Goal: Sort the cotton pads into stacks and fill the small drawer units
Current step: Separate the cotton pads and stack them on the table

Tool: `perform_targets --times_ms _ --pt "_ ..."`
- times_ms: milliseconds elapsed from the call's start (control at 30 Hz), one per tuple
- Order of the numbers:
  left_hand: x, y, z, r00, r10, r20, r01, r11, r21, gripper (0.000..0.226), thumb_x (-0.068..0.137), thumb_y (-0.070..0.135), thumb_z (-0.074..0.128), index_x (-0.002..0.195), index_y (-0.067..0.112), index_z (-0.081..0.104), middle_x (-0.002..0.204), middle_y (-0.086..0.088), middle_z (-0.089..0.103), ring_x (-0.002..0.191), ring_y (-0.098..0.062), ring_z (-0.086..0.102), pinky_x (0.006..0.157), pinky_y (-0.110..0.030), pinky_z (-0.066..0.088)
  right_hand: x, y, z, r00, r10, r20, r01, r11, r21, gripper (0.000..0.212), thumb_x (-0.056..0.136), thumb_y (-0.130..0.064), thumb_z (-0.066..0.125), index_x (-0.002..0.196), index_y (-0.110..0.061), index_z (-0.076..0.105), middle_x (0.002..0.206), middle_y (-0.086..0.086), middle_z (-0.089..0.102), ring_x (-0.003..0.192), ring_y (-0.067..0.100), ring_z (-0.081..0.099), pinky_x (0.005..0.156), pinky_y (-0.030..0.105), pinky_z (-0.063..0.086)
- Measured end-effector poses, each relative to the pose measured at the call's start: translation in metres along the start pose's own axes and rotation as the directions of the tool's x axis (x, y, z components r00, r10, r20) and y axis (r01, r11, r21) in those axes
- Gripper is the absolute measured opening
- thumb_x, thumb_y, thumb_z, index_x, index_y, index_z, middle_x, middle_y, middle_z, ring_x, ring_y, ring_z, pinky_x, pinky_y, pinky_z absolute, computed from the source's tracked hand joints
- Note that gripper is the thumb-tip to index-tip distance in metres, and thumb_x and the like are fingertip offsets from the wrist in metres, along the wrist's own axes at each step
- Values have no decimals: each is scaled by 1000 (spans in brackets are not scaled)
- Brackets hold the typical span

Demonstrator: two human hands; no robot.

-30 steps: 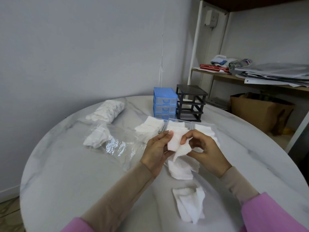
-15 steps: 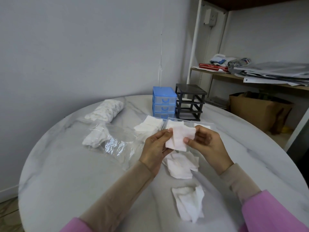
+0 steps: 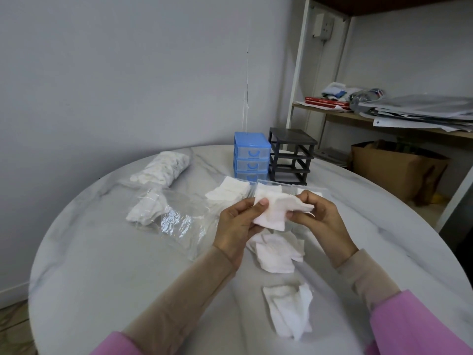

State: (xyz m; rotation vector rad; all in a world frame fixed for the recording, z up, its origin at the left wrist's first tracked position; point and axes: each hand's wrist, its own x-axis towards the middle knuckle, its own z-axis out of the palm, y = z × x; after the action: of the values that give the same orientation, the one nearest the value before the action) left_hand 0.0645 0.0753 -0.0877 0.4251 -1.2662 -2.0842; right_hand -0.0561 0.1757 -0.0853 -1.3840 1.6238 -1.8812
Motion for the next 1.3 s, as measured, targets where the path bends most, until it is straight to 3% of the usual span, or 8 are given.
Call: perform_targets --times_ms 133,267,367,567,667,800,1100,1300 --pt "-1 1 1 1000 14 -18 -14 1000 6 14 84 11 63 94 3 68 87 -6 71 75 -10 67 66 -18 55 -1 -2 0 1000 19 -21 -18 999 32 15 75 13 65 85 7 56 66 -12 60 71 8 55 65 20 47" --pt "-1 1 0 999 18 -36 -19 1000 -5 16 85 10 62 97 0 67 87 -8 70 74 -10 67 62 -18 53 -2 -8 2 997 73 -20 -70 992 108 31 76 20 57 88 -8 61 73 -12 71 74 1 65 66 16 53" --pt "-2 1 0 1000 17 -26 -17 1000 -5 15 86 9 60 97 2 67 85 -7 71 73 -10 68 62 -18 54 -3 -11 5 995 100 2 -99 988 114 28 76 17 60 90 -7 63 76 -8 72 76 4 67 69 18 55" --pt "-2 0 1 1000 -5 -25 6 1000 15 14 90 5 54 97 4 66 82 -5 70 68 -8 66 63 -17 54 -7 -13 11 993 111 30 -111 994 -14 25 62 -19 71 86 -13 69 85 5 71 81 21 61 76 32 48" --pt "-3 1 2 1000 -24 -13 25 999 36 20 91 4 51 104 2 65 88 -9 68 70 -9 66 63 -17 54 -6 -12 11 994 101 33 -97 990 -99 26 62 -22 73 83 -8 70 82 8 69 73 14 58 67 20 44" --pt "-2 2 3 999 -52 -7 52 999 15 27 92 6 49 114 -1 63 98 -13 67 76 -11 66 67 -18 55 -5 -9 8 996 83 37 -78 988 -136 17 71 -2 74 84 7 67 77 7 67 65 7 57 62 11 43" --pt "-2 3 4 995 -103 13 103 994 -21 22 95 19 47 101 8 65 92 -8 71 76 -11 68 66 -20 56 -5 -8 7 996 88 35 -81 983 -166 13 72 0 74 76 7 64 65 0 61 55 -2 51 58 7 40" --pt "-2 4 5 992 -113 47 114 993 -13 30 92 29 51 111 9 64 106 -12 69 96 -19 66 82 -27 54 -4 -4 5 996 83 12 -79 978 -194 25 70 -6 77 81 12 64 63 -3 63 54 -1 53 55 9 40"
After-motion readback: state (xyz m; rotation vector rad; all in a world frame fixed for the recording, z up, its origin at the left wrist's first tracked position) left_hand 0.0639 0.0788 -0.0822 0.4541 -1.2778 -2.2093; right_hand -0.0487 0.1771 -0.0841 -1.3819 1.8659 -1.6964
